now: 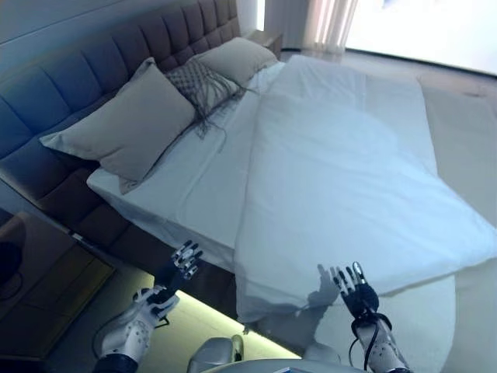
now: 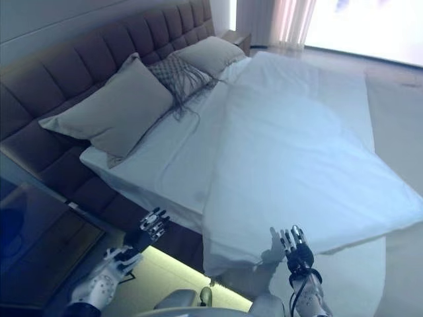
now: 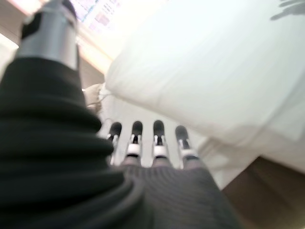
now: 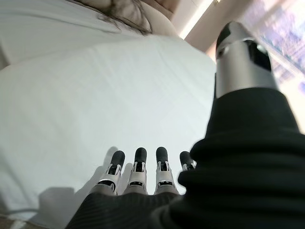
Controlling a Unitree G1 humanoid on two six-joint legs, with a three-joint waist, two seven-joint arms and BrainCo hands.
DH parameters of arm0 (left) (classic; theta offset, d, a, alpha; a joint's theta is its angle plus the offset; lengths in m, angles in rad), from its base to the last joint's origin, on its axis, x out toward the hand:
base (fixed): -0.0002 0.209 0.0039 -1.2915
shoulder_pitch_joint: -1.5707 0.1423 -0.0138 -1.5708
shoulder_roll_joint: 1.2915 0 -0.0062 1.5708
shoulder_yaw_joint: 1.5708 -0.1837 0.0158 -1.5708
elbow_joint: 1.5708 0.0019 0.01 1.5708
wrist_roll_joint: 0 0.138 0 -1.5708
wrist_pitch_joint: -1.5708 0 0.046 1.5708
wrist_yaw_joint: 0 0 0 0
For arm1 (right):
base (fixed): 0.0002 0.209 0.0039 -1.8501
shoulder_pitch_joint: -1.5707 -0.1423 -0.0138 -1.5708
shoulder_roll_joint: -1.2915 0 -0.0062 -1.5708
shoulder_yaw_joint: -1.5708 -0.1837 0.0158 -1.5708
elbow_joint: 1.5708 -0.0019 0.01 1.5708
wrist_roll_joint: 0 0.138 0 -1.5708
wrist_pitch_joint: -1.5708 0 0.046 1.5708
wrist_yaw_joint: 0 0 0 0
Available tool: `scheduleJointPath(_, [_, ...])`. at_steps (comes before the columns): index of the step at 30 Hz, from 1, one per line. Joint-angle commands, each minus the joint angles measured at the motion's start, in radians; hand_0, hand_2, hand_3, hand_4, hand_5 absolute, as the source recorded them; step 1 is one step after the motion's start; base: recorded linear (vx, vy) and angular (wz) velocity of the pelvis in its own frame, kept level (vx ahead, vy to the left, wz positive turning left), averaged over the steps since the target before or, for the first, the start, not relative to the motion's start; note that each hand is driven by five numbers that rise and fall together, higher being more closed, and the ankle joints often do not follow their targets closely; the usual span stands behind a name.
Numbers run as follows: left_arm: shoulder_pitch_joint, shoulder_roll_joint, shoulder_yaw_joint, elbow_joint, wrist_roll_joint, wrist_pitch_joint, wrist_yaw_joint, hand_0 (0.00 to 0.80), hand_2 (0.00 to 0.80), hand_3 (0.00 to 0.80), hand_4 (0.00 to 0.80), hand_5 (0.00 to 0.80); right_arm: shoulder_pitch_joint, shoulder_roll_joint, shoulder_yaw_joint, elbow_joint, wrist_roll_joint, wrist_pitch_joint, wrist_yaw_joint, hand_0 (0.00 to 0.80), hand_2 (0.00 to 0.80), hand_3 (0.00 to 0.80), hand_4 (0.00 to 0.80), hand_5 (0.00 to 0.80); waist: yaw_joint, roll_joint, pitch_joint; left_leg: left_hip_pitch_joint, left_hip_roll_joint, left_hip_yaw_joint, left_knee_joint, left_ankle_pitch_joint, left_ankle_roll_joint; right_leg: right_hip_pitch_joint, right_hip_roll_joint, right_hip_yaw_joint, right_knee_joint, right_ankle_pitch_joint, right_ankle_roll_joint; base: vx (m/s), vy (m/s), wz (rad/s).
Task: Make the bed neatly
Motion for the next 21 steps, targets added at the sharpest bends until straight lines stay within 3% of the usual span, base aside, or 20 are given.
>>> scheduleJointPath(1, [-0.085, 0.0, -0.028, -0.028, -0.035, -0.033, 0.016, 0.0, 0.0, 0.0, 0.0, 0.0, -0.075, -0.058, -0.107, 0.094, 0.069, -0.053, -0.001, 0.0, 0.0, 0.0, 0.0, 0.0, -0.052, -0.02, 0.012, 0.046, 0.046, 0.017, -0.019, -0.035, -0.071, 0.034, -0.026, -0.005, -0.416, 0.315, 0.055, 0.136, -0.307, -0.05])
scheduleJointPath(3, [-0.093, -0.003, -0.028, -0.037, -0.04, -0.027, 0.02, 0.0, 0.0, 0.0, 0.0, 0.0, -0.096, -0.077, -0.128, 0.143, 0.065, -0.03, -0.017, 0.0, 0.0, 0.0, 0.0, 0.0, -0.051, -0.02, 0.015, 0.039, 0.083, 0.009, -0.006, -0.04, -0.083, 0.066, -0.009, 0.018, -0.444, 0.294, 0.075, 0.078, -0.236, -0.05])
scheduleJointPath(7, [-0.059, -0.009, 0.0, -0.078, -0.018, -0.016, 0.021, 0.0, 0.0, 0.0, 0.0, 0.0, -0.07, -0.061, -0.135, 0.139, 0.053, -0.022, -0.043, 0.0, 0.0, 0.0, 0.0, 0.0, -0.043, -0.039, 0.01, 0.013, 0.155, 0.009, 0.082, -0.037, -0.123, 0.111, 0.032, 0.01, -0.464, 0.261, 0.09, 0.092, -0.229, 0.11])
scheduleJointPath(9, [-0.04, -0.02, 0.017, -0.073, -0.004, -0.019, 0.014, 0.0, 0.0, 0.0, 0.0, 0.0, -0.057, -0.062, -0.144, 0.135, 0.06, -0.012, -0.045, 0.0, 0.0, 0.0, 0.0, 0.0, -0.03, -0.035, 0.01, 0.0, 0.186, -0.031, 0.101, -0.024, -0.14, 0.131, 0.048, 0.012, -0.471, 0.254, 0.081, 0.105, -0.08, 0.08])
scheduleJointPath(11, [-0.024, -0.025, 0.027, -0.045, 0.004, -0.039, -0.001, 0.0, 0.0, 0.0, 0.0, 0.0, -0.059, -0.066, -0.141, 0.127, 0.069, -0.01, -0.03, 0.0, 0.0, 0.0, 0.0, 0.0, -0.027, -0.018, 0.006, 0.039, 0.202, -0.064, 0.027, -0.012, -0.142, 0.133, 0.049, 0.017, -0.471, 0.246, 0.083, 0.123, 0.11, -0.07])
scheduleJointPath(14, [-0.033, -0.031, 0.016, -0.029, 0.008, -0.046, -0.015, 0.0, 0.0, 0.0, 0.0, 0.0, -0.057, -0.07, -0.16, 0.127, 0.064, -0.011, -0.01, 0.0, 0.0, 0.0, 0.0, 0.0, -0.039, 0.0, -0.002, 0.059, 0.205, -0.047, -0.039, 0.013, -0.148, 0.129, 0.029, 0.008, -0.472, 0.241, 0.094, 0.081, 0.212, -0.13])
scheduleJointPath(15, [-0.045, -0.039, 0.003, -0.035, 0.008, -0.04, -0.015, 0.0, 0.0, 0.0, 0.0, 0.0, -0.061, -0.072, -0.175, 0.14, 0.062, -0.02, -0.002, 0.0, 0.0, 0.0, 0.0, 0.0, -0.046, 0.005, 0.001, 0.051, 0.199, -0.027, -0.039, 0.011, -0.153, 0.119, 0.004, -0.004, -0.467, 0.248, 0.105, 0.027, 0.304, -0.09])
scheduleJointPath(21, [-0.063, -0.037, -0.039, 0.0, 0.003, -0.079, -0.018, 0.0, 0.0, 0.0, 0.0, 0.0, -0.085, -0.067, -0.214, 0.114, 0.114, -0.034, 0.055, 0.0, 0.0, 0.0, 0.0, 0.0, -0.076, -0.009, 0.071, -0.024, 0.132, -0.006, 0.1, -0.086, -0.131, 0.017, -0.118, 0.017, -0.458, 0.355, 0.145, -0.018, 0.154, -0.06])
